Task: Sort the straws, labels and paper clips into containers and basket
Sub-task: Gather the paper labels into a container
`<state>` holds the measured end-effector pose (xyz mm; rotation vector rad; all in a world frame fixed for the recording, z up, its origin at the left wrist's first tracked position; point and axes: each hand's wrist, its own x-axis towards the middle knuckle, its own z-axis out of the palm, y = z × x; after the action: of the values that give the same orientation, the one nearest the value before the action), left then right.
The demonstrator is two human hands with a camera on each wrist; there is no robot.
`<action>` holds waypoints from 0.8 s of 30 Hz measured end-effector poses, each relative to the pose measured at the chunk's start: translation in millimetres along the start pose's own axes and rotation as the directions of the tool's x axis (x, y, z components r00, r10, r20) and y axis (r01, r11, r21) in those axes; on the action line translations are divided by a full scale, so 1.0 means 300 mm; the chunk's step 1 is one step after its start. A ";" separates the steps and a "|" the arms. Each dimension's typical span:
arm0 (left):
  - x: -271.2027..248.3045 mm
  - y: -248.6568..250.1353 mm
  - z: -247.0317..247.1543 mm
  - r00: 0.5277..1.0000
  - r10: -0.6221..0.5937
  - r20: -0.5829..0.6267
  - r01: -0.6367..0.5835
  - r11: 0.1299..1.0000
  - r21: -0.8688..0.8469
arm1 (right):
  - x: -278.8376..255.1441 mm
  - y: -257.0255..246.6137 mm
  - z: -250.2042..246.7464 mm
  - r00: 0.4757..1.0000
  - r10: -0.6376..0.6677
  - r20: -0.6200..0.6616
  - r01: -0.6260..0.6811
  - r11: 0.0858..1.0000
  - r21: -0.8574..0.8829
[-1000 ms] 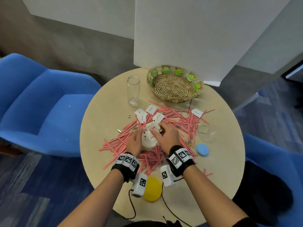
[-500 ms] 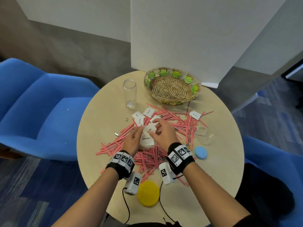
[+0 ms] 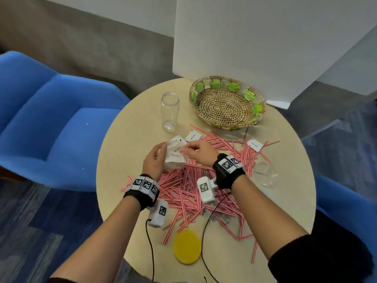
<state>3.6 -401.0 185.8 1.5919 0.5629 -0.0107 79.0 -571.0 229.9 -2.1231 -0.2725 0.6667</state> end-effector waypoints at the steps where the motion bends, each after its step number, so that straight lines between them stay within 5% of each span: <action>1: 0.024 -0.001 -0.010 1.000 -0.003 -0.028 0.003 1.000 0.003 | 0.036 0.018 -0.020 0.998 0.019 -0.059 -0.015 0.998 0.056; 5: 0.119 -0.003 -0.052 0.995 0.023 -0.096 -0.018 0.998 0.056 | 0.204 0.135 -0.059 0.933 0.114 -0.342 -0.169 0.976 -0.136; 7: 0.156 -0.015 -0.062 0.995 0.021 -0.095 -0.017 0.999 0.046 | 0.263 0.188 -0.051 0.923 0.163 -0.349 -0.253 0.940 -0.230; 13: 0.176 -0.097 -0.072 0.990 -0.085 -0.109 0.083 0.996 -0.026 | 0.369 0.234 -0.007 0.953 0.053 -0.300 -0.200 0.850 -0.487; 20: 0.175 -0.106 -0.084 0.966 -0.188 -0.176 0.159 0.973 -0.167 | 0.411 0.206 -0.070 0.927 0.290 -0.237 -0.363 0.853 -0.374; 24: 0.180 -0.101 -0.082 0.963 -0.190 -0.193 0.144 0.963 -0.227 | 0.392 0.179 -0.103 0.936 0.274 -0.222 -0.324 0.916 -0.236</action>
<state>32.1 -359.6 142.2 1.3427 0.8389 0.0909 191.6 -574.9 159.3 -2.5012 0.0761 0.6278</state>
